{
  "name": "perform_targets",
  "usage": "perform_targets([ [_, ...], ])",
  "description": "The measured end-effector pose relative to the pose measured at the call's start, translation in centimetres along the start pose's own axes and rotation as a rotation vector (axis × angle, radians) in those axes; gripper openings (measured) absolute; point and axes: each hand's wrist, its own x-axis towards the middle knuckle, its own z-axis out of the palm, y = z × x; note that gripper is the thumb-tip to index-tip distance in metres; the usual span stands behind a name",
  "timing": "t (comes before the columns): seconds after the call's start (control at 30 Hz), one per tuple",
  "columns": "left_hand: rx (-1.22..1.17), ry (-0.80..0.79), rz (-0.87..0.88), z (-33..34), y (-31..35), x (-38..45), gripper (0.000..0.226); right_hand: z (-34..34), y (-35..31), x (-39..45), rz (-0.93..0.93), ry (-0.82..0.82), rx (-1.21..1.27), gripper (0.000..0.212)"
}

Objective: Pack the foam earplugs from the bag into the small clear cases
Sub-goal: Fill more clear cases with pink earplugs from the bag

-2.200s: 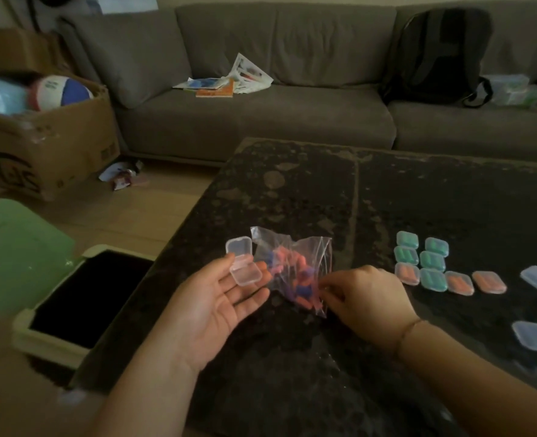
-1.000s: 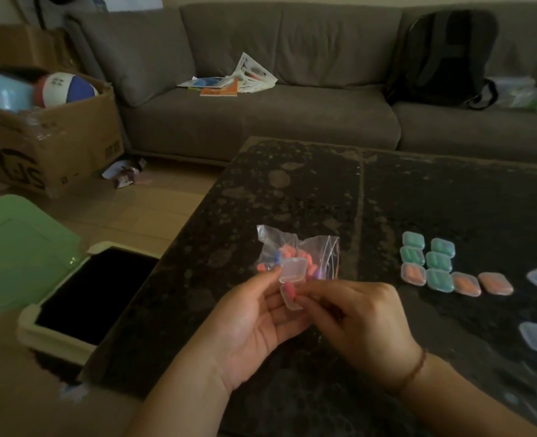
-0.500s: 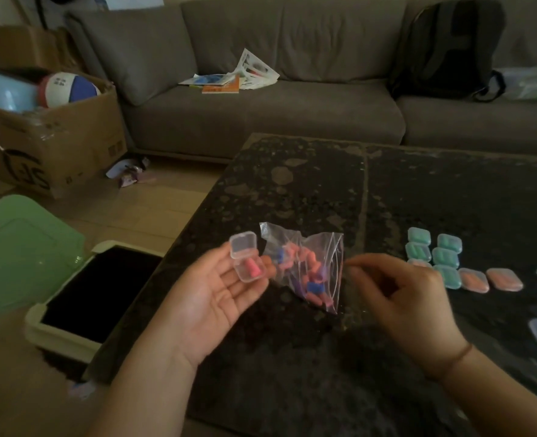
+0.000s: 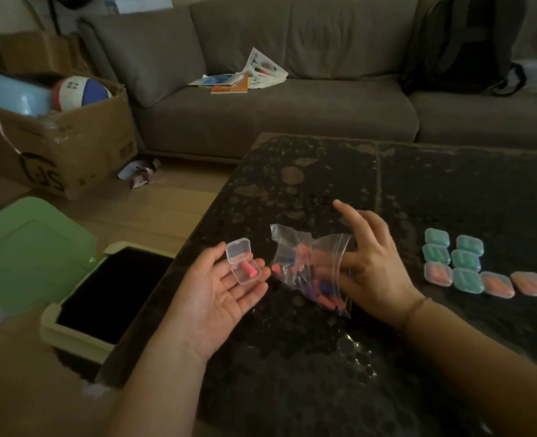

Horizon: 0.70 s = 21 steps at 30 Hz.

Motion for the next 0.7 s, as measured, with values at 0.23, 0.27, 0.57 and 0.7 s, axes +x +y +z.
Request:
perform_targets([
  [0.23,0.027,-0.015,-0.017,0.3,-0.5,0.6,0.049,0.6,-1.5,1.7,0.102,-0.201,0.041,0.050],
  [0.27,0.029,-0.014,-0.018,0.3,-0.5,0.7,0.049,0.6,-1.8,2.0,0.121,-0.219,0.063,0.047],
  [0.57,0.056,-0.026,-0.031,0.5,-0.8,0.9,0.047,1.9,-3.3,3.2,0.306,-0.186,0.378,0.021],
  [0.7,0.067,0.002,-0.017,0.5,-1.0,0.9,0.044,1.7,-4.0,3.3,0.289,-0.173,0.372,0.031],
])
